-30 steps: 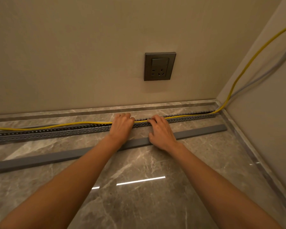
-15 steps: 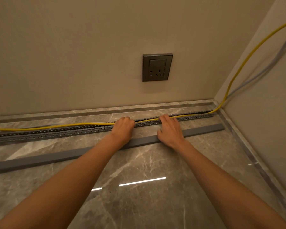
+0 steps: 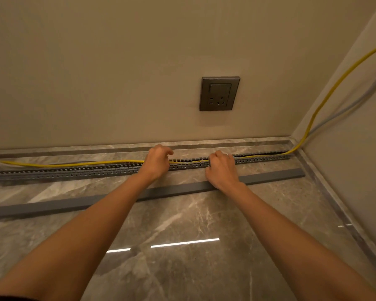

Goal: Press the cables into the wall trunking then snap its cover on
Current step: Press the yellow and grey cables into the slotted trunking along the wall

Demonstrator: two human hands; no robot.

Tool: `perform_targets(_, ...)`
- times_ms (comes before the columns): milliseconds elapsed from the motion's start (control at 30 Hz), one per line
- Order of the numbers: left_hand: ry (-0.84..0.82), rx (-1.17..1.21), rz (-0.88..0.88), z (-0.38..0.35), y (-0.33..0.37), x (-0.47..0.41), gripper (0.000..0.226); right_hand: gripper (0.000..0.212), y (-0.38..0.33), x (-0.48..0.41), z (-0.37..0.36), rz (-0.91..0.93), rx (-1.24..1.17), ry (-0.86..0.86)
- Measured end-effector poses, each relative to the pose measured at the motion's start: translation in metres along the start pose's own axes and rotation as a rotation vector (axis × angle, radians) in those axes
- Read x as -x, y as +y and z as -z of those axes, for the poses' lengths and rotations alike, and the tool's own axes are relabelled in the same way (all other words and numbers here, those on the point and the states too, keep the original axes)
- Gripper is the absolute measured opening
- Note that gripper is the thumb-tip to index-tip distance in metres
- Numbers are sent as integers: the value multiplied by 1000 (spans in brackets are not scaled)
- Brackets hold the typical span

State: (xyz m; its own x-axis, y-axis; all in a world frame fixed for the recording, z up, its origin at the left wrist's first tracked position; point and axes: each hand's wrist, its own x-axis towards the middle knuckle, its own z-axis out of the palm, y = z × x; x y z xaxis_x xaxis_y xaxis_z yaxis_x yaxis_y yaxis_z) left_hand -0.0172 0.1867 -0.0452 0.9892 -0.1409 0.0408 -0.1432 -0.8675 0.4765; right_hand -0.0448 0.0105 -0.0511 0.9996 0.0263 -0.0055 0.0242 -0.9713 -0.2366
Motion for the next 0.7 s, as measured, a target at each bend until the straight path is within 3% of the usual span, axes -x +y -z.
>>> perform_targets(300, -129, -85, 211, 31, -55, 0, 31, 31, -81, -12, -17, 135, -218, -30)
perform_targets(533, -224, -19, 204, 48, -85, -4, 31, 32, -112, -19, -35, 87, -307, -84)
perform_targets(700, -272, 57, 124, 54, -97, -11, 25, 26, -117, -24, -42, 11, -329, -34)
